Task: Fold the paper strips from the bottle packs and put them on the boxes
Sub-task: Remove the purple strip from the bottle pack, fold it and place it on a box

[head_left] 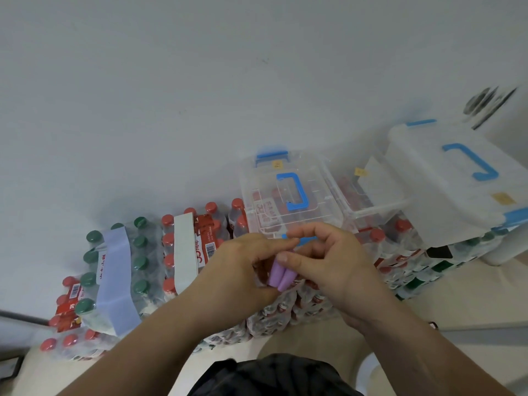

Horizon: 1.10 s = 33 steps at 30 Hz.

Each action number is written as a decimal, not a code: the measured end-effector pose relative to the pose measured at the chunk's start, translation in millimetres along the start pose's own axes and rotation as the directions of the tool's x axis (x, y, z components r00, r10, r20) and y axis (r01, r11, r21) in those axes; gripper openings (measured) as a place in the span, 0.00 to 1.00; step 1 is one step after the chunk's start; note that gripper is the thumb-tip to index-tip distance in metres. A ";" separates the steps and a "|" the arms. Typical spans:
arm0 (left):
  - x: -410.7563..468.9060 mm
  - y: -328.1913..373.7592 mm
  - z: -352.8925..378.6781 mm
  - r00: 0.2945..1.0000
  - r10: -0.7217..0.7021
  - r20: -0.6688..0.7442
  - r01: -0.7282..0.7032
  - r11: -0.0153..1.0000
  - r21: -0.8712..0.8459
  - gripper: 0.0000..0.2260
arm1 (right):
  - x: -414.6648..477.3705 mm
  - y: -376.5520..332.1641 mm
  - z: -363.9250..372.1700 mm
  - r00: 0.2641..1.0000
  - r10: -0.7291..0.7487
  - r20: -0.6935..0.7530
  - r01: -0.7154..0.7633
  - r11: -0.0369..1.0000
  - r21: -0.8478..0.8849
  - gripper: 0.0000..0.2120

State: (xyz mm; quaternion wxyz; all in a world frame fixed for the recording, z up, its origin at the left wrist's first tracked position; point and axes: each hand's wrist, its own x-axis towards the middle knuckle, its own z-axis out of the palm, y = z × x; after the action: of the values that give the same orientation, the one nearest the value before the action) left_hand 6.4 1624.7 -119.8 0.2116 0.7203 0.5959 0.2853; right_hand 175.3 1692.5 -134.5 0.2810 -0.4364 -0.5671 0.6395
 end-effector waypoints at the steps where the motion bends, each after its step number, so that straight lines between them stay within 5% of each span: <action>1: 1.1 1.5 0.3 1.000 0.011 0.013 -0.011 1.000 0.027 0.26 | 0.2 1.0 0.0 1.000 0.006 -0.014 -0.006 1.000 -0.004 0.16; 4: 1.9 1.5 0.4 0.998 -0.003 0.058 0.003 1.000 -0.008 0.33 | 0.1 2.5 -3.1 1.000 -0.002 -0.020 0.003 1.000 0.019 0.17; 6: 1.6 -0.3 -1.1 0.988 -0.108 0.111 0.128 0.973 -0.194 0.38 | -0.6 2.0 -7.4 1.000 -0.012 -0.013 0.012 1.000 0.029 0.17; 10: 4.5 0.5 0.5 0.947 -0.289 0.139 0.318 0.794 -0.517 0.21 | -1.4 -0.2 -13.7 1.000 -0.026 0.013 0.025 0.999 0.029 0.18; 15: 8.9 8.3 10.2 0.936 -0.331 0.120 0.340 0.755 -0.560 0.14 | -2.4 1.0 -16.4 0.999 -0.022 -0.028 0.023 0.999 0.046 0.14; 20: 14.7 9.2 18.9 0.939 -0.326 0.108 0.331 0.773 -0.541 0.19 | -5.1 3.4 -29.0 0.997 -0.046 -0.057 0.047 0.999 0.021 0.10; 26: 24.1 11.5 25.9 0.946 -0.266 0.187 0.325 0.789 -0.521 0.21 | -7.8 4.4 -38.9 0.997 -0.055 -0.045 0.057 0.998 0.032 0.16; 30: 30.3 19.5 35.7 0.956 -0.275 0.099 0.289 0.838 -0.463 0.19 | -7.5 11.2 -40.2 0.986 0.025 -0.164 0.005 0.983 0.182 0.21; 33: 36.7 27.0 43.8 0.967 -0.253 0.033 0.240 0.855 -0.461 0.14 | -7.9 18.4 -42.7 0.980 0.080 -0.182 -0.043 0.979 0.198 0.16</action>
State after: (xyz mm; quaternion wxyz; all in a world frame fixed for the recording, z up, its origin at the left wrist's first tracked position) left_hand 60.1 1656.8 -129.3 0.4026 0.5630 0.6012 0.3993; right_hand 218.9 1702.6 -149.4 0.3545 -0.4834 -0.4593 0.6555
